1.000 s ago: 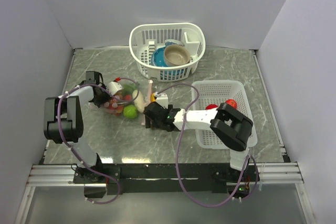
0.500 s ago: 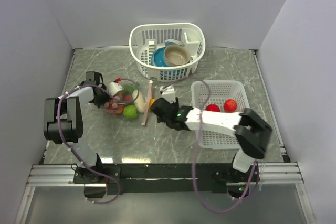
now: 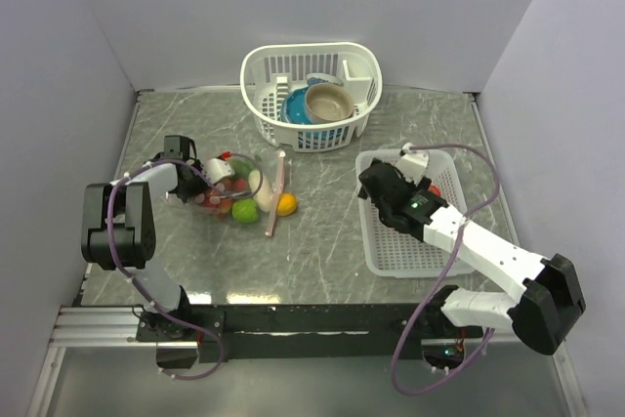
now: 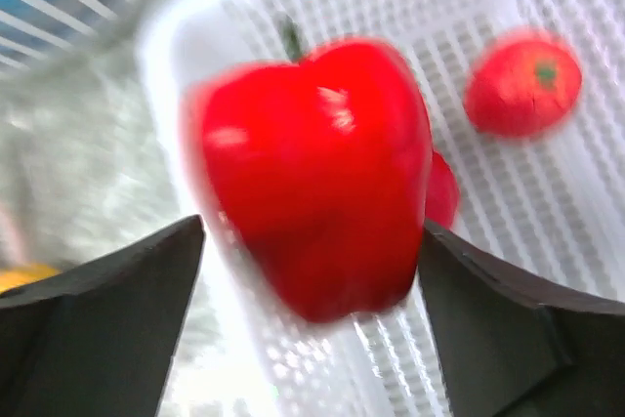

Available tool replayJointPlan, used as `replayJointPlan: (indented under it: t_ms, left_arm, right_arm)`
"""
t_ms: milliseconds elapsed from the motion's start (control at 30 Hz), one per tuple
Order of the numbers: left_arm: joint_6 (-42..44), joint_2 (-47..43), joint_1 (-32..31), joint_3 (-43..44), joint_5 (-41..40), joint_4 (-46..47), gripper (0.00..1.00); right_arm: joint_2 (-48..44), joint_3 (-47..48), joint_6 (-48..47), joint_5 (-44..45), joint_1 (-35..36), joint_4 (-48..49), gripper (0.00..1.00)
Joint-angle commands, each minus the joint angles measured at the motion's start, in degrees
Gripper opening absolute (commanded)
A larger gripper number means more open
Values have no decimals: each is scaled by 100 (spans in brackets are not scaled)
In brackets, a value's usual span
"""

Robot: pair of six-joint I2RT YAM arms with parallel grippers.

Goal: Open the zip-top bag and remove the fake food

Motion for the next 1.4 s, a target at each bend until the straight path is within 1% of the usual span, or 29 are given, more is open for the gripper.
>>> replayJointPlan:
  t_ms: [0, 67, 167, 200, 267, 300, 333, 367, 400, 467, 500, 567, 600, 700, 733, 867, 1000, 1167, 1267, 1333, 1367]
  left_arm:
    - [126, 134, -13, -117, 26, -465, 2]
    - [153, 143, 13, -143, -53, -421, 2]
    - [135, 143, 92, -109, -27, -395, 2]
    - [100, 160, 153, -74, -1, -403, 2]
    - [-23, 239, 215, -21, 34, -395, 2]
    - [-67, 257, 302, 6, 52, -386, 2]
    - [-198, 309, 347, 6, 52, -351, 2]
    - [-269, 336, 391, 15, 104, -316, 2]
    - [-348, 354, 487, 23, 148, -315, 2]
    - [-541, 397, 601, 41, 323, -385, 2]
    - [-603, 415, 706, 50, 498, -394, 2]
    - [-735, 433, 812, 32, 640, -421, 2]
    - [-761, 442, 891, 41, 771, -430, 2]
    - [-796, 433, 1015, -3, 860, -377, 2]
    - [-779, 442, 1024, -20, 869, -368, 2]
    - [-762, 468, 1059, 6, 922, -377, 2]
    - [-735, 468, 1085, 6, 957, -377, 2]
    - [-840, 433, 1085, 32, 1027, -333, 2]
    - [-1103, 398, 1112, 181, 1194, -490, 2]
    - [-1367, 336, 1129, 382, 1396, -649, 4]
    - [-1455, 327, 1164, 462, 1588, -832, 5]
  right_arm:
    - [89, -90, 93, -69, -19, -148, 100]
    - [212, 60, -74, -78, 24, -156, 100]
    - [142, 166, -820, -350, 288, 466, 100]
    - [125, 183, -1266, -438, 349, 955, 100]
    - [291, 349, -1611, -753, 455, 1196, 100]
    - [509, 524, -1987, -929, 490, 1502, 100]
    - [650, 630, -2139, -1044, 517, 1592, 100]
    - [791, 736, -2332, -1524, 604, 1706, 100]
    - [958, 928, -2690, -1633, 657, 1986, 100]
    - [1572, 1140, -3131, -1869, 815, 2215, 100]
    - [2053, 1341, -3577, -1993, 938, 2417, 100]
    - [2556, 1797, -3879, -2449, 956, 2358, 100]
    - [3011, 1992, -4011, -2860, 956, 2253, 100]
    - [3550, 2415, -4109, -3669, 956, 2147, 100]
    - [3657, 2494, -4100, -3777, 948, 2138, 100]
    - [4088, 2995, -3969, -3673, 965, 1805, 100]
    - [4378, 3198, -3855, -3708, 965, 1663, 100]
    - [4659, 3277, -3749, -3822, 965, 1585, 100]
    - [4800, 3242, -3661, -3884, 956, 1523, 100]
    - [4818, 3120, -3626, -3910, 965, 1557, 98]
    - [4818, 3075, -3573, -3928, 948, 1610, 95]
